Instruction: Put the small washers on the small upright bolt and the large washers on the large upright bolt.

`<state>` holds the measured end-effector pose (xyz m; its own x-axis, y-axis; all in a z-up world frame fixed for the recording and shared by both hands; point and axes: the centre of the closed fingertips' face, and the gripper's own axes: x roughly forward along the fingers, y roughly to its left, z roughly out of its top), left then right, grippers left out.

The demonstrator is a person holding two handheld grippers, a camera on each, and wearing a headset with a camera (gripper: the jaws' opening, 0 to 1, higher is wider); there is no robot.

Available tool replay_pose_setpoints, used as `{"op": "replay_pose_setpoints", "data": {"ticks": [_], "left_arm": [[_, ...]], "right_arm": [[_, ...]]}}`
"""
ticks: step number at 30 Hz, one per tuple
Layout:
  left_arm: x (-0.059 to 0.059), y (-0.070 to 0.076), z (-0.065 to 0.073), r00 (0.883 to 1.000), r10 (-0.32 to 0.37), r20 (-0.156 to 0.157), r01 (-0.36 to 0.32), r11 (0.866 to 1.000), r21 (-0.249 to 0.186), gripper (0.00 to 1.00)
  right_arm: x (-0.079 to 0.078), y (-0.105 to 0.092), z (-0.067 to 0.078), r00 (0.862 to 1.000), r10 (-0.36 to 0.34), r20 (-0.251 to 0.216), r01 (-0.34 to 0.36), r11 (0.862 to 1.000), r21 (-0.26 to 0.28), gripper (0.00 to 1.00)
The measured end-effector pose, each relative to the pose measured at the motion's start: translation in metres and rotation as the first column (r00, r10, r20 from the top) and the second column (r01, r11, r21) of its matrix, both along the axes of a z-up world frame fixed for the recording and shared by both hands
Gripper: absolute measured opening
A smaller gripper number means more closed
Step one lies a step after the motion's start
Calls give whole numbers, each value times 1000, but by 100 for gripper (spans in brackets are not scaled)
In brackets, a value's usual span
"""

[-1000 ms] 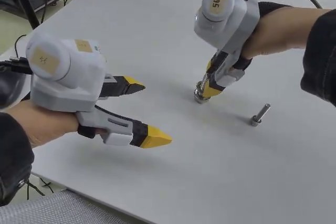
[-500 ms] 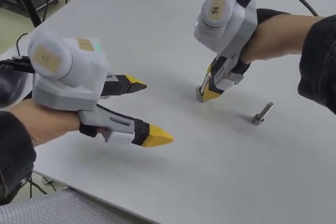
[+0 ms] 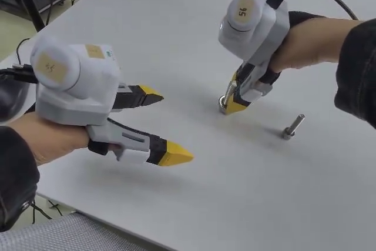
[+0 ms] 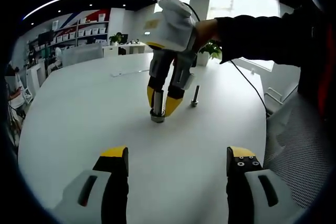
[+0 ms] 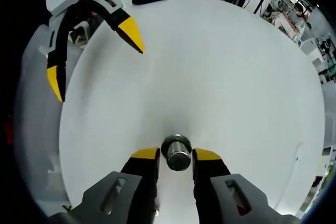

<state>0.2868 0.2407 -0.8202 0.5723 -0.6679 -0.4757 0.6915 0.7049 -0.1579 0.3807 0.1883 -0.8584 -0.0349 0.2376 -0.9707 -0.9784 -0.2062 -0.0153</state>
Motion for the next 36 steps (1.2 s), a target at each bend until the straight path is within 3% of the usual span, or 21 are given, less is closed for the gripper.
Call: {"op": "replay_pose_setpoints", "data": {"ticks": [7,15,20,30,36], "left_arm": [[-1,-2,1,1000,-7,0,7,1000,2,76],[-2,-5,1,1000,-16,-1,16,1000,7,76],[-2,-6,3,1000,-17,2,17,1000,7,76],[-3,-6,4,1000,-17,4,17,1000,11,77],[-2,-7,6,1000,-21,6,21,1000,14,77]], "right_arm": [[-1,-9,0,1000,-16,-21,16,1000,-5,37],[-7,-19,-1,996,-58,-69,58,998,-4,59],[-11,-21,1,989,-97,-112,99,995,15,70],[-10,-25,4,978,-150,-145,161,985,68,100],[-6,-37,9,974,-180,-137,194,976,96,100]]}}
